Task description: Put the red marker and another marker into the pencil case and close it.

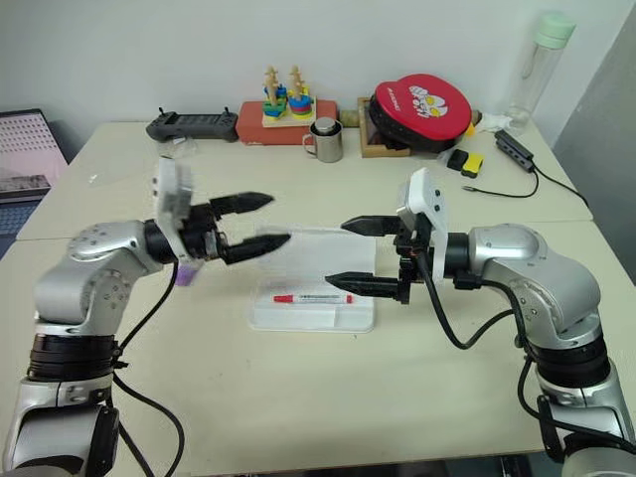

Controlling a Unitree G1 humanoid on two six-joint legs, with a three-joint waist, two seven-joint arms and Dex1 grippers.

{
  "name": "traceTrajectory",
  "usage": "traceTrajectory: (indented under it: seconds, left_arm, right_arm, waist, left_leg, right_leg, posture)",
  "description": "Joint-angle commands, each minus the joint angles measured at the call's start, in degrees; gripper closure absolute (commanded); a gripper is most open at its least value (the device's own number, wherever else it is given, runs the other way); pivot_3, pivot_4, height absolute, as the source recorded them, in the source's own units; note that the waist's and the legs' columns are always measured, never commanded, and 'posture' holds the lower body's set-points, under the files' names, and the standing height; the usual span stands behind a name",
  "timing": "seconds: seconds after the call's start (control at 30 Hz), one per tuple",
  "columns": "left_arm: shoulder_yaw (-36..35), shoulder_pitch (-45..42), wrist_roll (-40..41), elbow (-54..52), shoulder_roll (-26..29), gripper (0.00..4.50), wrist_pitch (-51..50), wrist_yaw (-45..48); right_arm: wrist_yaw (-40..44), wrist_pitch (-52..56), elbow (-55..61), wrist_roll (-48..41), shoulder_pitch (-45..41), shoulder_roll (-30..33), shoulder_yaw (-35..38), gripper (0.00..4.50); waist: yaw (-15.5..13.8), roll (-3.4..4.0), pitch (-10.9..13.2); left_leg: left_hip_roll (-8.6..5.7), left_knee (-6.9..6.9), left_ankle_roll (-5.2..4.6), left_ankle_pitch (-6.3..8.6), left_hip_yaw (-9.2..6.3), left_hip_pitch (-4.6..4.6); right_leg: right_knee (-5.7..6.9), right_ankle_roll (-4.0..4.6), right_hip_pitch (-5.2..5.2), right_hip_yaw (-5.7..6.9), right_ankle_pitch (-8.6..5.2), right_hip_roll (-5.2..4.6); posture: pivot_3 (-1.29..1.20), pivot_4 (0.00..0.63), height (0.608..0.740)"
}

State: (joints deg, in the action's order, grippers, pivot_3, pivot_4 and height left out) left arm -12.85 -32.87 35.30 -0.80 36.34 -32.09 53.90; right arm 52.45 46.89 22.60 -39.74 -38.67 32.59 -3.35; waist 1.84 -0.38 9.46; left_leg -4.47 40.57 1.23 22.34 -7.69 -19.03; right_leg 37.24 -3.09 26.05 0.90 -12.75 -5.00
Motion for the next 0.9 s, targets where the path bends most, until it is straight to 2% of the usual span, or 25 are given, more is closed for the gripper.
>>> traceTrajectory:
  seconds: [0.03,0.13,0.2,0.27,0.47,0.73,0.83,0.9]
  left_arm:
    - [-11.01,2.37,0.06,-2.69,-2.00,0.03,-3.12,-17.98]
    - [-10.91,7.60,-5.88,-2.35,-0.30,0.03,-5.14,-24.97]
    - [-11.78,9.16,-6.91,-0.77,-0.45,0.03,-6.34,-28.40]
    - [-11.58,10.59,-6.98,0.10,-0.22,0.03,-6.71,-28.20]
    - [-3.84,12.50,-13.23,7.98,0.99,0.03,-4.70,-25.63]
    - [1.62,10.08,-17.54,15.90,1.98,0.03,-3.04,-22.29]
    - [2.14,9.39,-18.94,17.83,2.05,0.44,-3.27,-22.96]
    - [2.16,9.46,-19.45,18.35,2.09,0.94,-3.52,-22.93]
  right_arm:
    - [-2.12,-2.48,-2.52,0.88,-4.07,-2.81,0.33,0.00]
    - [-2.51,-3.83,-4.63,2.83,-5.54,-4.24,-1.30,0.00]
    - [-2.61,-4.56,-5.88,3.78,-6.44,-5.30,-2.22,0.00]
    - [-2.62,-5.10,-6.59,4.45,-7.08,-6.10,-3.00,0.00]
    - [-2.55,-5.39,-5.97,5.54,-7.42,-6.82,-4.37,0.00]
    - [-3.65,-4.36,-4.03,5.53,-6.17,-6.28,-4.03,0.00]
    - [-3.93,-4.10,-3.66,5.49,-5.87,-6.19,-3.87,0.00]
    - [-4.09,-3.99,-3.52,5.36,-5.74,-6.14,-3.81,0.00]
  waist:
    - [0.01,0.00,0.00]
    - [0.24,0.02,-0.04]
    - [0.12,0.02,-0.04]
    - [-0.18,-0.01,-0.04]
    - [-0.44,-0.08,-0.09]
    - [-0.11,-0.09,-0.10]
    - [-0.17,-0.09,-0.11]
    - [-0.14,-0.08,-0.11]
  left_leg:
    - [-0.01,0.06,0.00,0.00,0.01,0.03]
    - [-0.03,0.15,0.00,0.00,0.05,0.12]
    - [-0.03,0.13,0.01,0.00,0.01,0.12]
    - [-0.04,0.03,0.01,0.00,-0.01,0.08]
    - [-0.13,0.13,0.01,0.01,-0.15,-0.03]
    - [-0.07,0.11,0.01,0.01,-0.11,-0.02]
    - [-0.09,0.12,0.01,0.01,-0.09,-0.01]
    - [-0.09,0.12,0.01,0.01,-0.08,0.01]
  right_leg:
    - [0.03,0.00,0.00,-0.03,0.00,0.00]
    - [0.09,0.01,0.01,-0.08,0.01,0.01]
    - [0.14,0.01,0.02,-0.09,0.01,0.01]
    - [0.14,0.02,0.02,-0.08,0.01,0.01]
    - [0.06,-0.04,-0.02,0.02,0.09,-0.03]
    - [0.09,-0.02,0.01,0.01,0.10,-0.01]
    - [0.10,-0.02,0.00,0.00,0.10,-0.02]
    - [0.13,-0.02,0.00,-0.01,0.10,-0.02]
  posture:
    - [0.00,0.150,0.740]
    - [0.00,0.150,0.740]
    - [0.00,0.150,0.740]
    - [0.00,0.150,0.740]
    - [0.00,0.150,0.740]
    - [0.00,0.150,0.740]
    - [0.00,0.150,0.740]
    - [0.00,0.150,0.740]
